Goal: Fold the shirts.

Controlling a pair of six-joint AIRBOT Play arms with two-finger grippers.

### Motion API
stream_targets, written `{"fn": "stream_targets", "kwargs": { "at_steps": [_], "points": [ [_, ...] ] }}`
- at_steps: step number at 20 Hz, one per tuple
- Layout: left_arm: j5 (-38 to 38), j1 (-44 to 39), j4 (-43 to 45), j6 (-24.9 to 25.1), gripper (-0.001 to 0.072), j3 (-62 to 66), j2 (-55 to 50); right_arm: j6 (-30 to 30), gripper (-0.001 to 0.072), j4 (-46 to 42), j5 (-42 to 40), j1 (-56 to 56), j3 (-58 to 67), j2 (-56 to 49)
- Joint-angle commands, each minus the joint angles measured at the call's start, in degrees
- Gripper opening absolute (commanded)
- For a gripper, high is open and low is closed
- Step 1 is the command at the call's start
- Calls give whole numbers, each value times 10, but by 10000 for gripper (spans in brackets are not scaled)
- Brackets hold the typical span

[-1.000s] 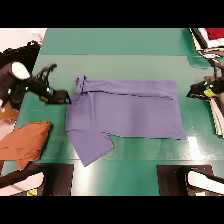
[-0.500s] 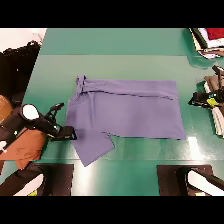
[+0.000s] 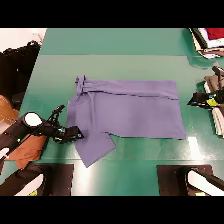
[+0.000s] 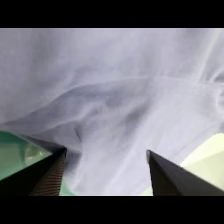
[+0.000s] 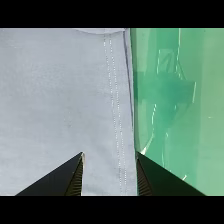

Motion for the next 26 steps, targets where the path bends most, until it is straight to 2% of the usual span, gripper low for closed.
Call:
{"fn": "stream_targets", "kwargs": {
  "at_steps": [1, 2, 3, 7, 10, 11, 12, 13, 16, 17, 20, 21, 22, 24, 26],
  "points": [
    [4, 0, 0, 2, 589, -6, -1, 0, 375, 0, 2, 1, 0, 0],
    [6, 0, 0, 2, 347, -6, -1, 0, 375, 0, 2, 1, 0, 0],
    [8, 0, 0, 9, 27, -6, -1, 0, 375, 0, 3, 1, 0, 1],
    [-12, 0, -5, 25, 19, 17, 3, -8, 375, -1, 22, -26, -13, 20],
    [-19, 0, -4, 32, 19, 59, 26, -31, 376, -2, 62, -94, -92, 58],
    [-18, 0, -4, 32, 19, 72, 29, -37, 394, -2, 71, -124, -129, 67],
    [-16, 0, -4, 32, 19, 81, 29, -40, 480, 0, 73, -152, -163, 68],
    [-12, 0, -4, 32, 19, 86, 29, -42, 510, 7, 71, -175, -198, 65],
    [-8, 0, -4, 32, 19, 87, 29, -85, 499, 89, 49, -205, -264, 31],
    [-9, 0, -4, 32, 20, 87, 29, -90, 468, 110, 34, -203, -275, 16],
    [-9, 0, -3, 32, 19, 87, 29, -90, 445, 118, 18, -167, -270, -19],
    [-8, 0, -3, 32, 19, 87, 29, -90, 345, 116, 18, -150, -262, -27],
    [-9, 0, 2, 32, 19, 87, 29, -90, 150, 109, 19, -136, -254, -29],
    [-22, 0, 20, 31, 18, 89, 42, -90, 36, 78, 31, -115, -236, -20],
    [-59, 0, 59, 7, 18, 94, 80, -90, 15, 29, 59, -103, -217, 13]
  ]
}}
